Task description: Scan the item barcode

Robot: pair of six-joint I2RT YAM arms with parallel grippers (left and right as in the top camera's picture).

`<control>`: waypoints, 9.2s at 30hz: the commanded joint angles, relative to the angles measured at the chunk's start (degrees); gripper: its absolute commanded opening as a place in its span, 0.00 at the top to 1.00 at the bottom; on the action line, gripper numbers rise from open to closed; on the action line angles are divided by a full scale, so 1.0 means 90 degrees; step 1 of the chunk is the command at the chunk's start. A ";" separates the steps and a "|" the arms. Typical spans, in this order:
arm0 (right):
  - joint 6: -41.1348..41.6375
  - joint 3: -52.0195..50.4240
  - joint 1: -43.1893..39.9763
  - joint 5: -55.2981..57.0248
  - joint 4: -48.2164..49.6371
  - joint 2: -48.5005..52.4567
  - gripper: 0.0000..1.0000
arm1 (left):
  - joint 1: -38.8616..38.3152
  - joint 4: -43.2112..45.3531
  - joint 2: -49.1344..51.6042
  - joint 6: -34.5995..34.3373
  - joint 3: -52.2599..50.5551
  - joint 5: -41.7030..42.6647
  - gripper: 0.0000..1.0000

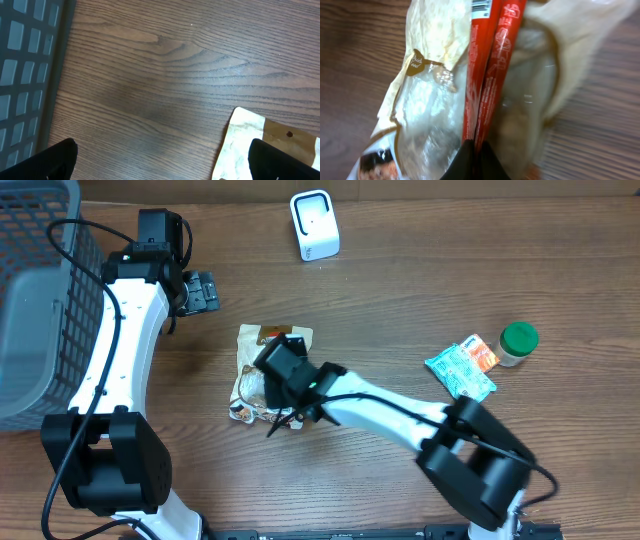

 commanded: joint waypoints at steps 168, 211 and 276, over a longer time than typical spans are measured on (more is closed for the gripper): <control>-0.4214 0.2402 -0.3145 0.0520 -0.5921 -0.0121 0.96 | 0.0024 0.0017 0.0032 -0.0063 0.0063 -0.0068 0.00; -0.3106 0.0850 -0.4957 -0.1440 -0.4265 -0.0119 0.43 | 0.0024 0.0017 0.0032 -0.0063 0.0063 -0.0068 0.00; 0.0083 0.0843 -0.1409 -0.0282 -0.2220 -0.0104 0.07 | -0.1141 0.1673 0.0032 -0.0233 -0.3427 0.1824 0.75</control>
